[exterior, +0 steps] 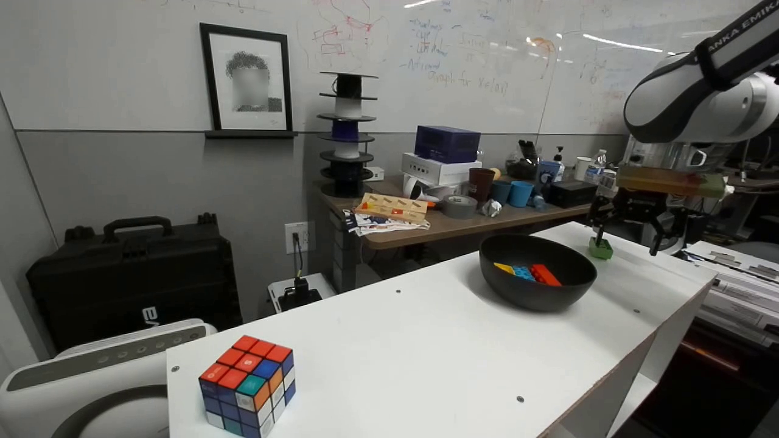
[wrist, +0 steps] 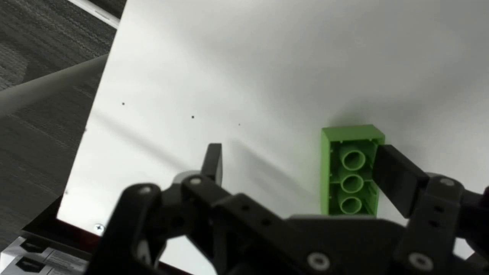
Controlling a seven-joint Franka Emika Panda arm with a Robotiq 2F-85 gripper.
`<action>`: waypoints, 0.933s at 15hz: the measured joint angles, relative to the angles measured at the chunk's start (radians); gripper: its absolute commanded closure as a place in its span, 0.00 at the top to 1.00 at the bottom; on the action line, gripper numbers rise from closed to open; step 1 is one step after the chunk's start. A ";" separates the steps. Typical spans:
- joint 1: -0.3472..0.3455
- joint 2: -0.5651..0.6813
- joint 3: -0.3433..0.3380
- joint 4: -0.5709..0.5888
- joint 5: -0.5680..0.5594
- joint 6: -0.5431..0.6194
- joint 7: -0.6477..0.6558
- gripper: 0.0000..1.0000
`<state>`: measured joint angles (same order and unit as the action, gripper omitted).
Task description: Put all the toy blocks into the black bowl.
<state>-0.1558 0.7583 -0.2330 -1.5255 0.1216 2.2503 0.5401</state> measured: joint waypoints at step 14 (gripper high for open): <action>0.046 0.055 -0.014 0.090 -0.079 -0.018 0.010 1.00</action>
<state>-0.1094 0.8134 -0.2474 -1.4359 0.0422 2.2322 0.5506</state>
